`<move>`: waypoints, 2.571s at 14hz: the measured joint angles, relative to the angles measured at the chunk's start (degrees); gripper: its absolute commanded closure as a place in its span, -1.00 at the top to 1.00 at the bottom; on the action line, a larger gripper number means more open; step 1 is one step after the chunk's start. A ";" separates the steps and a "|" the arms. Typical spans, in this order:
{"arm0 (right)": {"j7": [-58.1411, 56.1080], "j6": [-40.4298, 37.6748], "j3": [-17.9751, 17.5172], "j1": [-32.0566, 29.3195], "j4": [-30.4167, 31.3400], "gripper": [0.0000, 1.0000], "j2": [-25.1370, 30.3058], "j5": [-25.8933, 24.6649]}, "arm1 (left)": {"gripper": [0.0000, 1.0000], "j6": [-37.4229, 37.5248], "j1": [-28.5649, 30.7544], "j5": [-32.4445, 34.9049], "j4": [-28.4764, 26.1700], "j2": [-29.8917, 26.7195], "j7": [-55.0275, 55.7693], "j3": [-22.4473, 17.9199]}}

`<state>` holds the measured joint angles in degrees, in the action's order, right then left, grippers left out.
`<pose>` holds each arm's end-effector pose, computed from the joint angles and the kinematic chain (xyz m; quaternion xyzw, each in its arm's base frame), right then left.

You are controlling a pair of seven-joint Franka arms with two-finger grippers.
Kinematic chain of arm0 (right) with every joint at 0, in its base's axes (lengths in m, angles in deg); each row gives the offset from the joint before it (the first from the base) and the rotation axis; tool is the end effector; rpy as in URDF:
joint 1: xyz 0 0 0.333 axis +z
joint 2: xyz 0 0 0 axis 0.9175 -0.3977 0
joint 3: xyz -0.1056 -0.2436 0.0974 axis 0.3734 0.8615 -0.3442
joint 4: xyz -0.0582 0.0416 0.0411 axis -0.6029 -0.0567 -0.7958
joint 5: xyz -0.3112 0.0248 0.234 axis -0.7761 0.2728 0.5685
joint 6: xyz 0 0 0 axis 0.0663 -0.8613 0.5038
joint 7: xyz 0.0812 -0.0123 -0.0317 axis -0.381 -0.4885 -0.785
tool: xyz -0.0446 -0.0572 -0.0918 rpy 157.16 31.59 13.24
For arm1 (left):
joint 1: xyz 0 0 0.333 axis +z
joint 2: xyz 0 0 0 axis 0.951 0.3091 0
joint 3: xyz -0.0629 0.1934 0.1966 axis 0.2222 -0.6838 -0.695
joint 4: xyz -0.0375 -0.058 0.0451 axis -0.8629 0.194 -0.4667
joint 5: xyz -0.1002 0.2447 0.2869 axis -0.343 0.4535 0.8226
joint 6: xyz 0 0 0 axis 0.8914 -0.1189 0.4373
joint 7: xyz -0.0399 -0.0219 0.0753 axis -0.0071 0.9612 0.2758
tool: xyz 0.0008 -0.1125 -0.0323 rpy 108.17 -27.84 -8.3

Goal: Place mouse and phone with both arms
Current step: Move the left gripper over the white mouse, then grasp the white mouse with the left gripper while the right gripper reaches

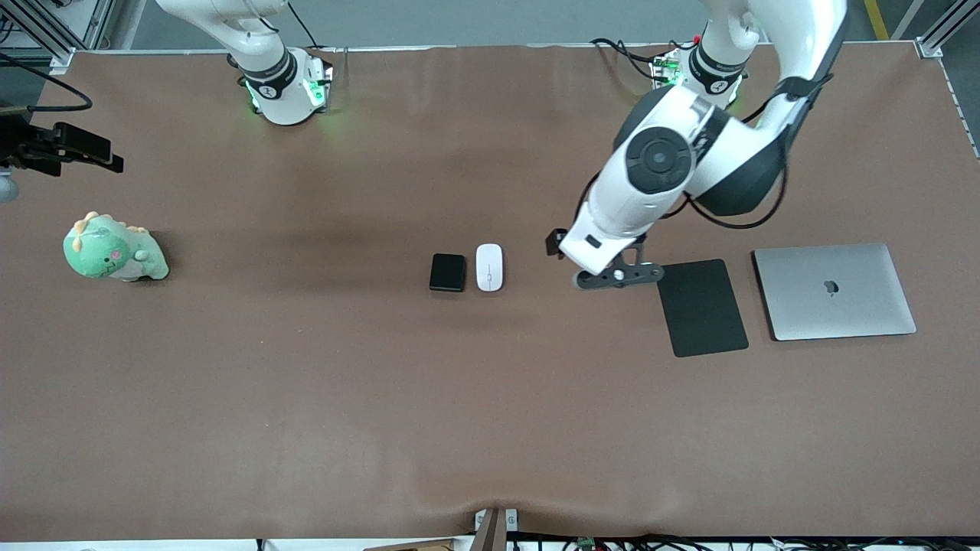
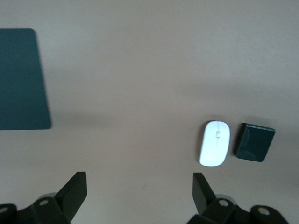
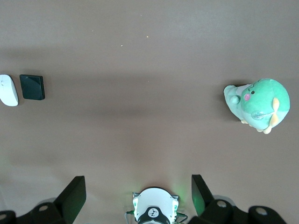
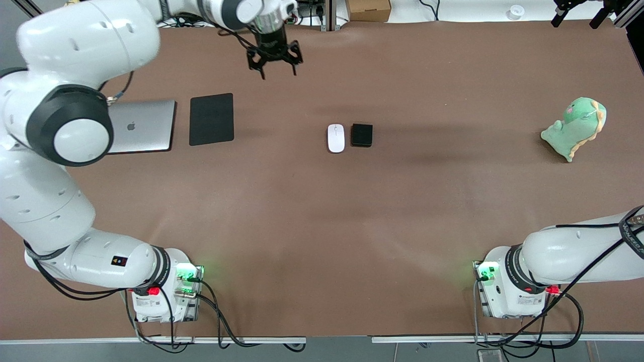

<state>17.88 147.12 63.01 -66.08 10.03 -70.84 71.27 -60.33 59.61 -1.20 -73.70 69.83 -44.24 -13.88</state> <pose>0.5218 -0.0309 0.5868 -0.9930 -0.0038 0.1090 0.0453 0.5243 -0.3784 0.3764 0.9967 0.0451 -0.0604 0.0284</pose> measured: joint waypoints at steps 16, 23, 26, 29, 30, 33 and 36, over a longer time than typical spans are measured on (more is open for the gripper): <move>-1.85 3.46 -0.86 0.76 -0.38 1.00 -7.65 0.50 | 1.00 -15.02 -11.02 6.87 1.42 13.80 12.85 -0.12; -1.86 6.07 -1.00 1.72 -0.38 1.00 -11.68 0.87 | 1.00 -17.77 -21.01 11.63 5.89 20.28 18.32 -6.64; -1.90 6.08 -1.01 1.79 -0.39 1.00 -13.05 0.95 | 1.00 -18.60 -21.66 11.69 6.07 21.51 18.33 -7.41; -2.09 6.07 -1.18 2.74 -0.39 1.00 -14.27 1.13 | 1.00 -19.17 -21.68 11.70 6.12 22.15 18.33 -7.55; -2.09 6.08 -1.27 3.36 -0.40 1.00 -14.52 1.36 | 1.00 -19.27 -21.74 11.70 6.14 22.18 18.33 -7.55; -1.13 6.07 -1.43 6.01 -0.44 1.00 -14.60 2.56 | 1.00 -19.36 -21.78 11.81 6.65 22.17 18.32 -7.64; 2.42 6.03 -1.49 7.54 -0.45 1.00 -14.60 3.99 | 1.00 -19.36 -21.78 12.06 6.78 22.17 18.32 -7.82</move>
<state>20.31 153.15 61.52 -58.54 9.58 -85.44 75.26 -79.70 37.83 10.86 -66.92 92.00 -25.91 -21.70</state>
